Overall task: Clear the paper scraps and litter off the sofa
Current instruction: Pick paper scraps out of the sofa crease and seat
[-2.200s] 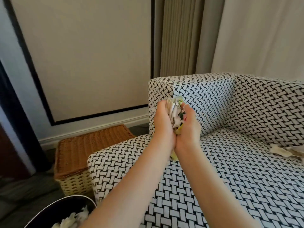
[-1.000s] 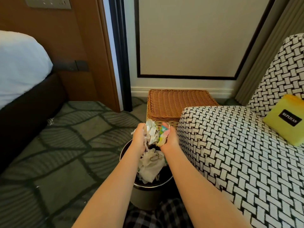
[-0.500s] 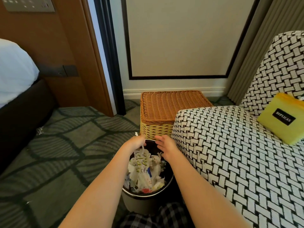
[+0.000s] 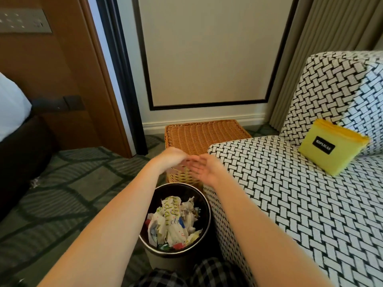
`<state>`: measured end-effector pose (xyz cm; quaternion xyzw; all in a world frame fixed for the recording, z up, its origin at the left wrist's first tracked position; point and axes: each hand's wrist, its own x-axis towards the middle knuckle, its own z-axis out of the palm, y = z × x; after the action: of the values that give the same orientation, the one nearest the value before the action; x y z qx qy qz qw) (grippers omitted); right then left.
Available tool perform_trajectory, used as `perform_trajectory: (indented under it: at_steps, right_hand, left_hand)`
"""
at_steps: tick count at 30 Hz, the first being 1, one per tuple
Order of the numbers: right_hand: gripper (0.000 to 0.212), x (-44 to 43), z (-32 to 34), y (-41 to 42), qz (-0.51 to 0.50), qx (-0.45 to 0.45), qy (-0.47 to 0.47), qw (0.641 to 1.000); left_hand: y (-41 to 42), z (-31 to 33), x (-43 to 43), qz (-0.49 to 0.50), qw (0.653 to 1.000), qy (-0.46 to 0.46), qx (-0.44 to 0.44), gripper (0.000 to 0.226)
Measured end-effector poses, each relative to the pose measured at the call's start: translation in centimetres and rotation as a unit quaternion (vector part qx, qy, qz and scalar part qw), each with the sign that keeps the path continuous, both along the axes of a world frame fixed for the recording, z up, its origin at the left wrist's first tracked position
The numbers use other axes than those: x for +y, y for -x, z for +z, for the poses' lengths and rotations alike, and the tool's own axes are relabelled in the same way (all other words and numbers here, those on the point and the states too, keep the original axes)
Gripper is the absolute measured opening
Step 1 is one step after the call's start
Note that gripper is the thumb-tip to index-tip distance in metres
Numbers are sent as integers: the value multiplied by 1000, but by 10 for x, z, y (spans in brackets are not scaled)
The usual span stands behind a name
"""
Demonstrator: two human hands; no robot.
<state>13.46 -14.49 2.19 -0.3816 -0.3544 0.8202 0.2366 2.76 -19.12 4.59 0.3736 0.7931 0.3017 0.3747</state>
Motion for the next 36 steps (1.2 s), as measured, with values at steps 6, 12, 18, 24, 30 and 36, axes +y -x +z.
perform_trajectory:
  at_steps: [6, 12, 18, 24, 30, 36]
  right_hand:
    - [29, 24, 67, -59, -85, 128, -110, 982]
    - [24, 42, 106, -171, -229, 141, -186, 945]
    - [29, 44, 111, -274, -372, 154, -183, 897]
    - [25, 25, 93, -359, -500, 102, -212, 833]
    - [28, 9, 77, -414, -599, 73, -200, 772]
    - [29, 13, 81, -451, -655, 54, -194, 728]
  left_hand:
    - [-54, 58, 36, -45, 978, -187, -85, 17]
    - [-142, 106, 63, -163, 925, -257, -227, 19]
    - [-240, 126, 73, -285, 839, -233, -401, 21]
    - [-326, 99, 93, -368, 824, -181, -391, 22]
    - [-390, 74, 121, -377, 820, -163, -399, 19]
    - [-456, 75, 147, -385, 826, -138, -388, 19]
